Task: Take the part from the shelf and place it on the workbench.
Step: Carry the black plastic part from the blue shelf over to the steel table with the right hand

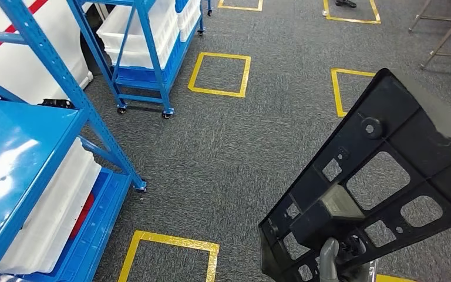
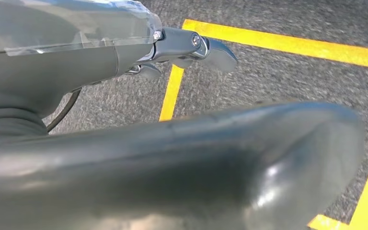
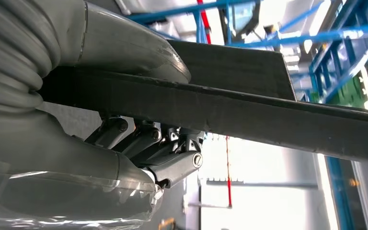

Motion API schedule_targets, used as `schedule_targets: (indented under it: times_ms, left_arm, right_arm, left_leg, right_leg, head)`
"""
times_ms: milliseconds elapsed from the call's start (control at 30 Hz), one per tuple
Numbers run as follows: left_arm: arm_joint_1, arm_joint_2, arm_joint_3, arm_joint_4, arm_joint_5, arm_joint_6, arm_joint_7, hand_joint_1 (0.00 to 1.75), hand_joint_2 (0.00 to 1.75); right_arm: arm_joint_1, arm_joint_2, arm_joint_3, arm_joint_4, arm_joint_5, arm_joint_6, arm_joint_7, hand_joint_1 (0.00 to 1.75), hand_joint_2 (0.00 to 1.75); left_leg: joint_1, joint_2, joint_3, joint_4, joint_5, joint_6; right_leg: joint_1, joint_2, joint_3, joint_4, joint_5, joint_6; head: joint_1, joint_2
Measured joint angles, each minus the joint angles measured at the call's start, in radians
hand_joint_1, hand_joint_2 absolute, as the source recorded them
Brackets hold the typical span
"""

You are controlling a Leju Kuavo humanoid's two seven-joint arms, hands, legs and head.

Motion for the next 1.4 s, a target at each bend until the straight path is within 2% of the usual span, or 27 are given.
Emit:
schedule_targets:
  times_ms: [67, 100, 133, 167, 200, 233, 300, 367, 400, 433, 467, 533, 600, 667, 700, 733, 800, 867, 967, 1033, 1100, 1167, 1200, 1267, 1300, 1333, 1400]
  left_arm:
    - [0.002, 0.0, 0.0, 0.0, 0.0, 0.001, 0.0, 0.0, 0.0]
    - [0.004, 0.0, 0.0, 0.0, 0.0, 0.001, 0.0, 0.0, 0.0]
    - [0.006, 0.0, 0.0, 0.0, 0.0, 0.002, 0.0, 0.0, 0.0]
    - [0.008, 0.0, 0.0, 0.0, 0.0, 0.002, 0.0, 0.0, 0.0]
    - [0.008, 0.0, 0.0, 0.0, 0.0, 0.002, 0.0, 0.0, 0.0]
    - [0.008, 0.0, 0.0, 0.0, 0.0, 0.002, -0.001, 0.0, 0.0]
    - [0.008, -0.001, 0.0, 0.0, -0.001, 0.002, -0.003, 0.0, 0.0]
    - [0.008, -0.003, 0.0, 0.0, -0.002, 0.002, -0.003, 0.0, 0.0]
    - [0.007, -0.004, 0.0, 0.0, -0.002, 0.002, -0.003, 0.0, 0.0]
    - [0.005, -0.004, 0.0, 0.0, -0.002, 0.003, -0.003, 0.0, 0.0]
    - [0.003, -0.005, 0.0, 0.0, -0.002, 0.003, -0.004, 0.0, 0.0]
    - [0.001, -0.007, 0.0, 0.0, -0.002, 0.004, -0.004, 0.0, 0.0]
    - [0.003, -0.009, 0.0, 0.0, -0.002, 0.007, -0.004, 0.0, 0.0]
    - [0.004, -0.01, 0.0, 0.0, -0.002, 0.01, -0.003, 0.0, 0.0]
    - [0.003, -0.011, 0.0, 0.0, -0.002, 0.011, -0.002, 0.0, 0.0]
    - [0.002, -0.012, 0.0, 0.0, -0.002, 0.011, -0.001, 0.0, 0.0]
    - [-0.002, -0.016, 0.0, 0.0, -0.009, 0.015, 0.0, 0.0, 0.0]
    - [-0.005, -0.028, -0.005, 0.0, -0.03, 0.042, -0.001, 0.0, 0.0]
    - [-0.025, -0.07, -0.018, 0.002, -0.051, 0.128, 0.005, 0.0, 0.0]
    - [-0.035, -0.081, -0.028, 0.013, -0.051, 0.146, 0.008, 0.0, 0.0]
    - [-0.033, -0.072, -0.033, 0.022, -0.045, 0.129, 0.009, 0.0, 0.0]
    - [-0.024, -0.06, -0.033, 0.025, -0.039, 0.111, 0.009, 0.0, 0.0]
    - [-0.021, -0.055, -0.033, 0.027, -0.037, 0.104, 0.008, 0.0, 0.0]
    - [-0.019, -0.047, -0.033, 0.028, -0.032, 0.094, 0.005, 0.0, 0.0]
    - [-0.019, -0.045, -0.033, 0.028, -0.03, 0.09, 0.004, 0.0, 0.0]
    - [-0.019, -0.043, -0.033, 0.029, -0.027, 0.088, 0.002, 0.0, 0.0]
    - [-0.019, -0.042, -0.033, 0.029, -0.023, 0.087, 0.001, 0.0, 0.0]
  right_arm:
    - [0.005, 0.004, -0.004, -0.008, 0.004, -0.001, 0.0, 1.75, 1.75]
    - [0.008, 0.006, -0.007, -0.012, 0.009, -0.003, 0.0, 1.75, 1.75]
    - [0.013, 0.009, -0.011, -0.016, 0.015, -0.006, 0.0, 1.75, 1.75]
    - [0.019, 0.013, -0.017, -0.023, 0.021, -0.009, 0.0, 1.75, 1.75]
    - [0.025, 0.018, -0.024, -0.031, 0.026, -0.01, 0.0, 1.75, 1.75]
    - [0.032, 0.024, -0.034, -0.043, 0.029, -0.009, 0.001, 1.75, 1.75]
    - [0.052, 0.038, -0.057, -0.074, 0.032, 0.008, 0.004, 1.75, 1.75]
    - [0.082, 0.056, -0.085, -0.113, 0.029, 0.043, 0.007, 1.75, 1.75]
    - [0.098, 0.066, -0.1, -0.133, 0.026, 0.065, 0.007, 1.75, 1.75]
    - [0.113, 0.077, -0.117, -0.15, 0.022, 0.087, 0.008, 1.75, 1.75]
    - [0.125, 0.087, -0.133, -0.165, 0.019, 0.106, 0.008, 1.75, 1.75]
    - [0.138, 0.104, -0.164, -0.188, 0.016, 0.134, 0.011, 1.75, 1.75]
    - [0.141, 0.117, -0.19, -0.202, 0.016, 0.157, 0.015, 1.75, 1.75]
    - [0.143, 0.13, -0.211, -0.207, 0.02, 0.176, 0.018, 1.75, 1.75]
    - [0.144, 0.136, -0.221, -0.208, 0.024, 0.185, 0.019, 1.75, 1.75]
    - [0.146, 0.144, -0.229, -0.209, 0.027, 0.193, 0.02, 1.75, 1.75]
    - [0.148, 0.16, -0.245, -0.214, 0.033, 0.213, 0.022, 1.75, 1.75]
    - [0.148, 0.176, -0.257, -0.22, 0.036, 0.238, 0.03, 1.75, 1.75]
    - [0.146, 0.199, -0.27, -0.225, 0.043, 0.279, 0.051, 1.75, 1.75]
    - [0.143, 0.212, -0.276, -0.226, 0.046, 0.293, 0.056, 1.75, 1.75]
    - [0.142, 0.22, -0.281, -0.226, 0.048, 0.3, 0.054, 1.75, 1.75]
    - [0.144, 0.225, -0.285, -0.226, 0.047, 0.304, 0.05, 1.75, 1.75]
    - [0.145, 0.226, -0.287, -0.226, 0.047, 0.307, 0.049, 1.75, 1.75]
    - [0.147, 0.228, -0.291, -0.226, 0.044, 0.312, 0.047, 1.75, 1.75]
    - [0.147, 0.229, -0.292, -0.226, 0.043, 0.314, 0.046, 1.75, 1.75]
    - [0.148, 0.229, -0.294, -0.226, 0.042, 0.316, 0.045, 1.75, 1.75]
    - [0.149, 0.231, -0.296, -0.226, 0.04, 0.317, 0.043, 1.75, 1.75]
  left_leg:
    - [0.004, -0.06, -0.042, 0.1, -0.059, -0.006]
    - [0.006, -0.078, -0.075, 0.17, -0.092, -0.008]
    - [0.006, -0.085, -0.103, 0.229, -0.112, -0.009]
    - [0.007, -0.088, -0.12, 0.26, -0.113, -0.01]
    - [0.008, -0.089, -0.119, 0.252, -0.093, -0.011]
    - [0.011, -0.095, -0.101, 0.207, -0.057, -0.011]
    - [0.018, -0.136, -0.048, 0.078, 0.007, -0.012]
    - [0.02, -0.172, -0.022, 0.01, 0.024, -0.008]
    - [0.017, -0.172, -0.02, 0.006, 0.021, -0.004]
    - [0.015, -0.16, -0.02, 0.004, 0.024, 0.002]
    - [0.014, -0.147, -0.019, -0.001, 0.028, 0.01]
    - [0.015, -0.118, -0.017, -0.011, 0.035, 0.024]
    - [0.011, -0.087, -0.018, -0.014, 0.037, 0.031]
    - [0.006, -0.054, -0.02, -0.014, 0.035, 0.033]
    - [0.005, -0.039, -0.019, -0.014, 0.034, 0.033]
    - [0.004, -0.025, -0.018, -0.014, 0.033, 0.033]
    - [0.001, -0.002, -0.011, -0.014, 0.028, 0.029]
    - [-0.002, 0.017, -0.004, -0.014, 0.024, 0.022]
    - [-0.004, 0.037, 0.006, -0.019, 0.02, 0.009]
    - [0.0, -0.007, -0.004, 0.017, -0.007, 0.0]
    - [0.005, -0.069, -0.055, 0.131, -0.069, -0.007]
    - [0.008, -0.087, -0.109, 0.242, -0.106, -0.013]
    - [0.009, -0.088, -0.118, 0.254, -0.097, -0.015]
    - [0.015, -0.1, -0.086, 0.168, -0.027, -0.019]
    - [0.019, -0.124, -0.06, 0.105, 0.003, -0.021]
    - [0.022, -0.149, -0.039, 0.051, 0.023, -0.019]
    - [0.022, -0.179, -0.026, 0.01, 0.025, -0.011]
  right_leg:
    - [-0.003, 0.022, 0.001, -0.005, 0.004, -0.008]
    - [-0.003, 0.035, 0.0, -0.005, 0.005, -0.011]
    - [-0.002, 0.05, 0.0, -0.004, 0.005, -0.011]
    - [-0.002, 0.065, 0.0, -0.002, 0.005, -0.011]
    - [-0.002, 0.081, 0.0, 0.001, 0.005, -0.011]
    - [-0.003, 0.096, 0.0, 0.005, 0.003, -0.009]
    - [-0.003, 0.125, -0.004, 0.018, -0.002, 0.0]
    - [-0.006, 0.15, -0.013, 0.028, -0.004, 0.012]
    - [-0.007, 0.161, -0.018, 0.029, -0.002, 0.02]
    - [-0.01, 0.172, -0.022, 0.027, 0.001, 0.027]
    - [-0.011, 0.166, -0.026, 0.03, 0.0, 0.032]
    - [-0.008, 0.111, -0.051, 0.078, -0.032, 0.04]
    - [-0.007, 0.051, -0.106, 0.195, -0.096, 0.046]
    - [-0.009, 0.036, -0.149, 0.288, -0.128, 0.05]
    - [-0.009, 0.032, -0.145, 0.288, -0.118, 0.05]
    - [-0.009, 0.026, -0.12, 0.246, -0.092, 0.048]
    - [-0.001, -0.014, -0.039, 0.107, -0.038, 0.037]
    - [0.01, -0.046, 0.006, 0.022, -0.018, 0.022]
    - [0.01, -0.021, 0.009, 0.004, -0.013, 0.007]
    - [0.002, 0.002, 0.017, -0.012, -0.003, -0.004]
    - [-0.001, 0.029, 0.02, -0.019, 0.002, -0.012]
    - [-0.001, 0.061, 0.018, -0.015, 0.002, -0.013]
    - [-0.001, 0.078, 0.018, -0.013, 0.001, -0.012]
    - [-0.004, 0.11, 0.018, -0.003, -0.003, -0.007]
    - [-0.006, 0.123, 0.015, 0.004, -0.006, -0.001]
    - [-0.006, 0.137, 0.01, 0.013, -0.01, 0.006]
    - [-0.009, 0.161, -0.003, 0.024, -0.012, 0.019]
  head:
    - [-0.002, 0.0]
    - [-0.003, 0.0]
    - [-0.003, 0.0]
    - [-0.003, 0.0]
    - [-0.003, 0.0]
    - [-0.003, 0.0]
    - [-0.003, 0.0]
    - [-0.003, 0.0]
    - [-0.003, 0.0]
    - [-0.003, 0.0]
    - [-0.003, 0.0]
    - [0.0, 0.0]
    - [0.002, 0.0]
    - [0.002, 0.0]
    - [0.002, 0.0]
    - [0.002, 0.0]
    - [0.001, 0.0]
    - [0.001, 0.0]
    - [0.001, 0.0]
    - [0.0, 0.0]
    - [-0.002, 0.0]
    - [-0.003, 0.0]
    - [-0.002, 0.0]
    - [-0.002, 0.0]
    - [-0.002, 0.0]
    - [-0.002, 0.0]
    - [-0.001, 0.0]
